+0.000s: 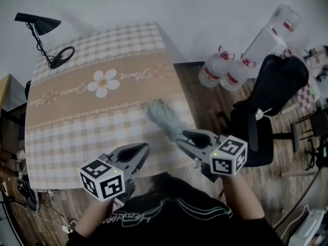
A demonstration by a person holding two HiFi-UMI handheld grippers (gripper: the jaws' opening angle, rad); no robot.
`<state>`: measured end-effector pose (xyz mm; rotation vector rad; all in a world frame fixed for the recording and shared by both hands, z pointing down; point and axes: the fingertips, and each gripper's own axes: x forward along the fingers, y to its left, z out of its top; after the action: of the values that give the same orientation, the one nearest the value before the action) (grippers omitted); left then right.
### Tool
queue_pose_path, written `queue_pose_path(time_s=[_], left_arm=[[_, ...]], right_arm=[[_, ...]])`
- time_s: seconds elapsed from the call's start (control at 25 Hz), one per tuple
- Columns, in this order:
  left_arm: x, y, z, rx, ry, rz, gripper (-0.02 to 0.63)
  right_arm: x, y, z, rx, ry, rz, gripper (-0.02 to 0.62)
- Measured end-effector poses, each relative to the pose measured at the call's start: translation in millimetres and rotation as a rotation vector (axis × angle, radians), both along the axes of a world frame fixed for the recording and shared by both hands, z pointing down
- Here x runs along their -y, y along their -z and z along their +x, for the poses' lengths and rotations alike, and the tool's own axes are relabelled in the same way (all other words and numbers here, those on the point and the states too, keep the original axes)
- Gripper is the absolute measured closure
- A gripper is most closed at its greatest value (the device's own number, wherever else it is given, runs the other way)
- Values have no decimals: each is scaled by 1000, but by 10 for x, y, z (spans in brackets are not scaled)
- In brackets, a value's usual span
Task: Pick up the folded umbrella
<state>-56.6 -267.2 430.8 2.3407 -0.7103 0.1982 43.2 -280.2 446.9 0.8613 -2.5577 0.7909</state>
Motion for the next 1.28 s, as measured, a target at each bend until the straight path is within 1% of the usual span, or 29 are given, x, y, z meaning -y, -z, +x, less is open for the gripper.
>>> queue_pose_path(time_s=[0.2,0.32,0.48,0.68,0.84,1.04,1.28], left_arm=[[176,-132,54,19,33,-44,609],[268,-183,66,26,40,-58,609],[351,-260,60,40,48,-81,609],[462,-350,25,48,60,-108,609],[520,-375,2,48,74,-119,609],[581,-423,-57,66,91,-125,609],[634,-465,-107,74,111,-137,609]], right_arm=[[274,-260,70,-62,51,-16,374],[424,-430,96,-96,46,-19,323],[597,-679,131,-157,37,-41,291],[735,-1054,158,-268,60,-84,270],[783,-1306,172,-349,64,-94,268],[836,-1545,173,-379,74,-135,267],[884,-1671,166,-400,87,-173,265]])
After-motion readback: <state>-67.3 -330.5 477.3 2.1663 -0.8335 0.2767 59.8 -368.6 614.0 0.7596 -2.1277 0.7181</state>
